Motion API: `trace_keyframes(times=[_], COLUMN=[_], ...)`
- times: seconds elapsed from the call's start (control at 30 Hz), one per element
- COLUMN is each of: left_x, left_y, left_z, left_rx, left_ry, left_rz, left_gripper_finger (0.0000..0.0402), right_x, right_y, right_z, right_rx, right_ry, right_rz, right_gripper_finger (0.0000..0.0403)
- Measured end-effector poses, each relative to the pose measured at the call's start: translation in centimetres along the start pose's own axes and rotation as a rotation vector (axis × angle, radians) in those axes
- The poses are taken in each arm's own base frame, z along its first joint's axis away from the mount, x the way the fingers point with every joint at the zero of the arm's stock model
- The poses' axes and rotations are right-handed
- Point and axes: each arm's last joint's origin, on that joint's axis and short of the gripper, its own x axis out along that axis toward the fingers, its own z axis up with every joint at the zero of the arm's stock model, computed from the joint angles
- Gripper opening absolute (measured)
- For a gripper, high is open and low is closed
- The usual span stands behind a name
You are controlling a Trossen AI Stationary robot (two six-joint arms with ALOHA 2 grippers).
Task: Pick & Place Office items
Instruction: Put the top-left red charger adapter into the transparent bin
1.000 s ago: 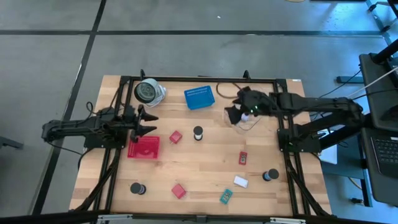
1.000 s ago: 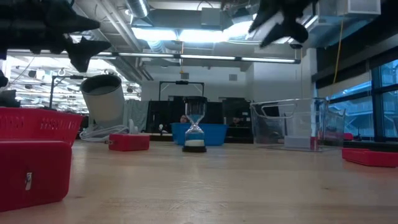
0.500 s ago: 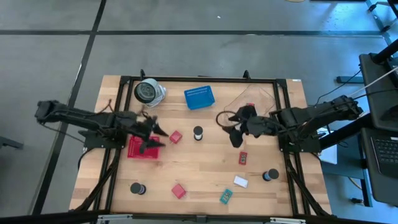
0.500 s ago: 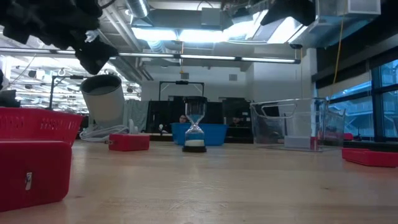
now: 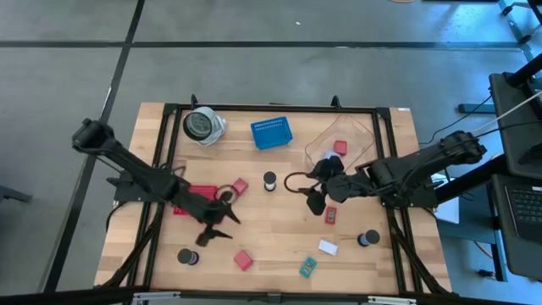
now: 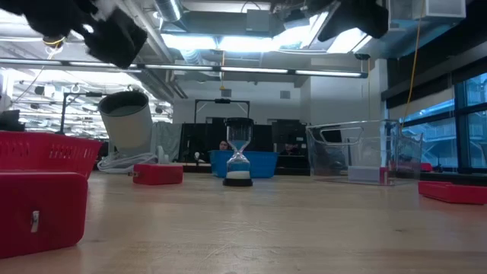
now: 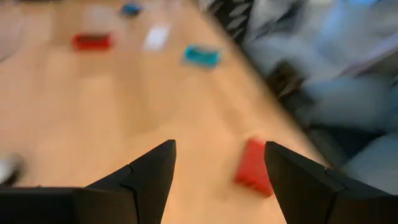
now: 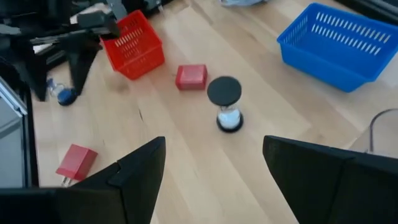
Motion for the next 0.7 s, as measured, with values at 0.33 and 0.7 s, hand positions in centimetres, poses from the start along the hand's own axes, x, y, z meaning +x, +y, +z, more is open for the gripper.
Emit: trace_keyframes(times=[0.33,0.7], left_x=[1.5,3.9], left_y=[4.2,8.6], left_z=[0.9,-1.7], left_rx=[-0.462,-0.548], left_ry=[0.261,0.373], left_rz=[0.534,0.763], left_gripper_finger=[0.0305,0.0311], right_x=[1.1,1.1], right_y=[0.5,0.5], right_z=[-0.7,-0.7], right_rx=[-0.020,-0.045], right_ry=[0.045,0.047], right_rz=[-0.003,0.001], right_gripper_finger=[0.0272,0.0272])
